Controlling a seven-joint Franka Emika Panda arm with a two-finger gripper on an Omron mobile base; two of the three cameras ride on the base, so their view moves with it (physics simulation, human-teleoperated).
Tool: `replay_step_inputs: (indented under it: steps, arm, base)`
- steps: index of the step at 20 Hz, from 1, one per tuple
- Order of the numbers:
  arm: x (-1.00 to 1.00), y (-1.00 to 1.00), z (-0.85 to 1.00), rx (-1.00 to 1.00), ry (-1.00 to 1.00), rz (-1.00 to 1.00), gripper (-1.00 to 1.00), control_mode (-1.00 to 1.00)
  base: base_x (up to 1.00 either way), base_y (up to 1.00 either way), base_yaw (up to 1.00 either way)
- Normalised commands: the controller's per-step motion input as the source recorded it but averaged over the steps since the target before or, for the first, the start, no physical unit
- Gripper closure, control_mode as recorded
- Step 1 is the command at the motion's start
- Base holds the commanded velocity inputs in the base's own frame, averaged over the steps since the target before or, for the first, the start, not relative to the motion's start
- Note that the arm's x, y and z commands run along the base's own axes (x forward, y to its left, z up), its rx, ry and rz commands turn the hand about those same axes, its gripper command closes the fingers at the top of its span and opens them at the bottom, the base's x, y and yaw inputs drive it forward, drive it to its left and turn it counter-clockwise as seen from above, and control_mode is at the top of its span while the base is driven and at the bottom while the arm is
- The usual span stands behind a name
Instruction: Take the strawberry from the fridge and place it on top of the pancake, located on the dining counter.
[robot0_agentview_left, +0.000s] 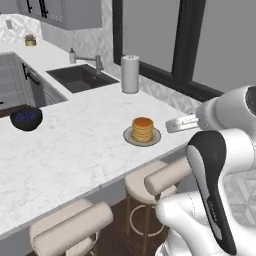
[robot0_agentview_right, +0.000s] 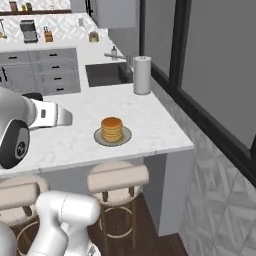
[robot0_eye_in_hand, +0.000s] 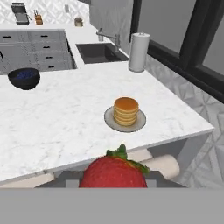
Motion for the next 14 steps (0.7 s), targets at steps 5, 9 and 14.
replay_step_inputs:
  steps: [5,9,14]
  arm:
    - [0.0,0.0,0.0,0.0,0.0,0.0,1.0,1.0]
    - [0.0,0.0,0.0,0.0,0.0,0.0,1.0,1.0]
    - [0.0,0.0,0.0,0.0,0.0,0.0,1.0,1.0]
  base:
    - [0.91,-0.57,0.4]
    - [0.79,-0.4,0.44]
    - [0.93,-0.2,0.41]
